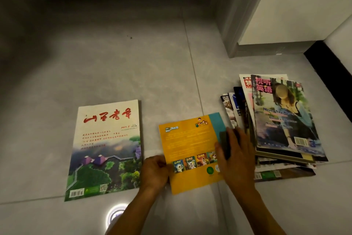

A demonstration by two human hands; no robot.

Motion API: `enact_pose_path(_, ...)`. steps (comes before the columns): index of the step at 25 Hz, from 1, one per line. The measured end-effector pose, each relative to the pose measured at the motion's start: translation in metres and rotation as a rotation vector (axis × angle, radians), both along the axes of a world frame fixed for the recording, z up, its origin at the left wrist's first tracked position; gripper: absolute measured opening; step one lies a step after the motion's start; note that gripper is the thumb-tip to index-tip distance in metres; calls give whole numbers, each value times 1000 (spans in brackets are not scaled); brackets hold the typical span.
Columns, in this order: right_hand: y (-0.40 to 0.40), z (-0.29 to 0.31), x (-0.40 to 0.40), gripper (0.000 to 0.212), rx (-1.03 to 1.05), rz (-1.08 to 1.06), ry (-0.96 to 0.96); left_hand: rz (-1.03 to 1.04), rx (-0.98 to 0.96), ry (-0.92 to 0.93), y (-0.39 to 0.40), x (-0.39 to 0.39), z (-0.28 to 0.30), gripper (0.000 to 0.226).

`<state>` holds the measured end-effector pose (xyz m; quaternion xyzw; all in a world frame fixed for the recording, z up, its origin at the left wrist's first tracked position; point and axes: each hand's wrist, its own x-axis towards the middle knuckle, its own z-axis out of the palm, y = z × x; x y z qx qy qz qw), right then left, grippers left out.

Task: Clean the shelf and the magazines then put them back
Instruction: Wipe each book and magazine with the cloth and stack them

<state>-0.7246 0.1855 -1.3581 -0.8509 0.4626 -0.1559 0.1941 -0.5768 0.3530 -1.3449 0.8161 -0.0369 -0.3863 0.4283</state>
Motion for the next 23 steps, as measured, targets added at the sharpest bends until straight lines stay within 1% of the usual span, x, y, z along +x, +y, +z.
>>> enact_pose_path(1,9,-10,10,68,86,-28,82,23,12,-1,0,1,-5,21)
enact_pose_path(2,26,-21,19,70,101,-30,151,45,19,-4,-1,2,-8,15)
enact_pose_path(3,49,-33,29,67,87,32,179,52,27,-16,-1,2,-10,10)
enact_pose_path(4,77,-47,36,62,24,147,192,29,42,-41,-1,3,-12,7)
enact_pose_path(5,103,-53,40,59,-22,313,193,-23,61,-71,-1,5,-15,9)
enact_pose_path(6,112,-57,38,58,-88,497,195,-80,90,-93,-2,8,-17,14)
enact_pose_path(7,99,-61,29,60,-146,660,174,-105,114,-85,-2,10,-17,18)
enact_pose_path(8,75,-65,19,61,-216,707,174,-101,117,-57,-2,10,-17,18)
enact_pose_path(9,48,-66,7,59,-198,629,193,-74,108,-23,-2,11,-18,18)
enact_pose_path(11,10,-60,-9,56,-81,240,174,-45,89,5,-1,16,-21,17)
enact_pose_path(12,14,-59,-5,57,-48,97,185,-55,91,7,0,17,-22,17)
enact_pose_path(13,32,-59,9,58,-26,42,195,-63,94,6,-1,18,-23,17)
enact_pose_path(14,60,-61,28,59,-28,76,176,-81,98,-4,-1,18,-24,18)
enact_pose_path(15,89,-60,43,61,-39,215,152,-104,102,-20,-1,16,-25,19)
enact_pose_path(16,102,-61,53,62,-84,414,122,-127,109,-40,-1,15,-25,19)
enact_pose_path(17,91,-61,58,62,-130,626,110,-135,108,-55,-1,14,-25,18)
enact_pose_path(18,63,-63,59,62,-190,743,109,-123,101,-52,-1,13,-27,18)
enact_pose_path(19,33,-66,56,61,-212,739,125,-100,88,-33,0,14,-29,17)
enact_pose_path(20,7,-67,52,59,-170,617,150,-86,81,-15,2,15,-33,16)
enact_pose_path(22,-23,-63,49,59,-71,201,177,-92,81,-14,4,15,-38,12)
enact_pose_path(23,-17,-61,61,61,-68,60,197,-94,87,-21,5,14,-38,11)
